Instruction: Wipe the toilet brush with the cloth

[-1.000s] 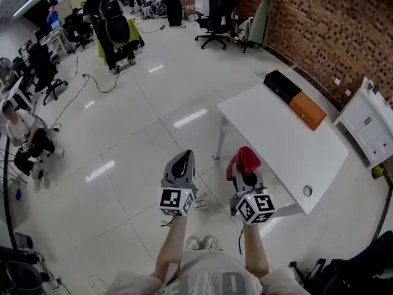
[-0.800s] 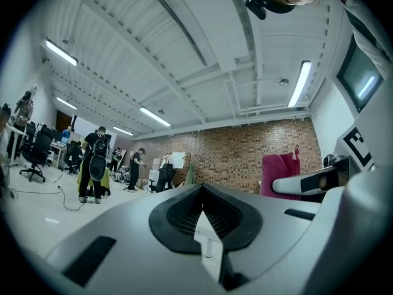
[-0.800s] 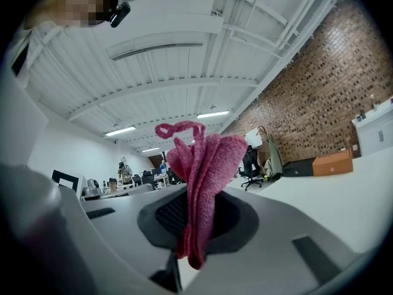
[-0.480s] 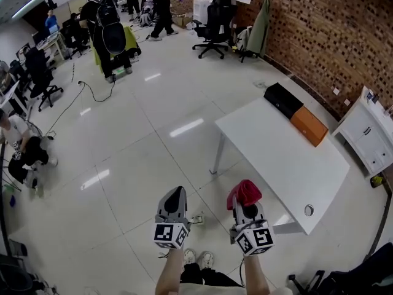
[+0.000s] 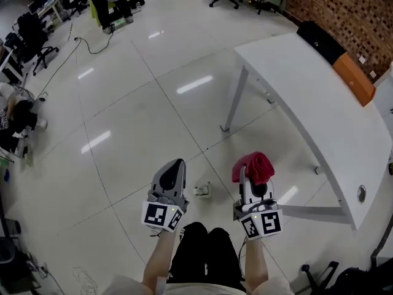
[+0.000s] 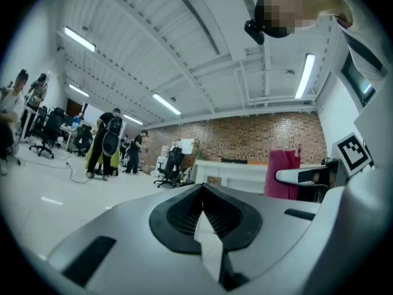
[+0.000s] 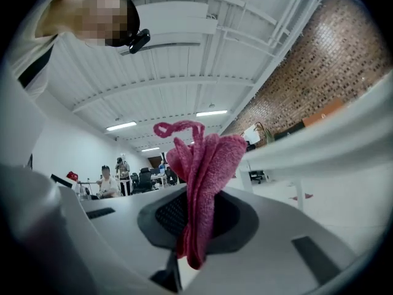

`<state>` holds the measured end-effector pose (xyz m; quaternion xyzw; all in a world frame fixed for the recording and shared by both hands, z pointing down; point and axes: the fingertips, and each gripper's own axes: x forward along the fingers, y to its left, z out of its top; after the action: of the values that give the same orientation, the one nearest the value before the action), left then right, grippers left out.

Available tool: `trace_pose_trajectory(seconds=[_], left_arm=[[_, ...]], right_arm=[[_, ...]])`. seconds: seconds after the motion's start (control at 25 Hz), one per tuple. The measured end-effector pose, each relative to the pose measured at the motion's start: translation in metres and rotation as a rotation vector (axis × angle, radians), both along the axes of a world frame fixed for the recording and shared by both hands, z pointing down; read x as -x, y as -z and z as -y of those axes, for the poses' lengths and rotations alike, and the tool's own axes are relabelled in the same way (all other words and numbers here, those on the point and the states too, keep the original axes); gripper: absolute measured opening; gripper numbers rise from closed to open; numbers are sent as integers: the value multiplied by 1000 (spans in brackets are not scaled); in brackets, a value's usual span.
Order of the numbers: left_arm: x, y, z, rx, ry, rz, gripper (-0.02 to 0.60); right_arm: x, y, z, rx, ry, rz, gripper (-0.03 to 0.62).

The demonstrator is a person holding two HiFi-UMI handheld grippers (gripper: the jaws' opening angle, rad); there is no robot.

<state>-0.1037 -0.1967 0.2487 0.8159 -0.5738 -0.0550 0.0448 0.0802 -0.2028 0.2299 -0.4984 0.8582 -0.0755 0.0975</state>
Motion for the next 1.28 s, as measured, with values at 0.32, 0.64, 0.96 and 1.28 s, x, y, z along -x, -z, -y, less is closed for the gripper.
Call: trace_pose_trajectory(seconds=[0.32, 0.64, 0.96, 1.28], left_arm=[[42, -310, 37, -89, 26, -30, 3], [36, -417, -6, -111, -68, 23, 3], [12, -498, -62, -96, -186, 71, 5], [-23, -558, -88, -19, -414, 118, 107]], right_arm=[[-3, -346, 39, 20, 12, -42, 31], [27, -465, 2, 75, 131, -73, 31], [44, -532, -26, 52, 146, -73, 31], [44, -587, -35, 60, 207, -108, 31]])
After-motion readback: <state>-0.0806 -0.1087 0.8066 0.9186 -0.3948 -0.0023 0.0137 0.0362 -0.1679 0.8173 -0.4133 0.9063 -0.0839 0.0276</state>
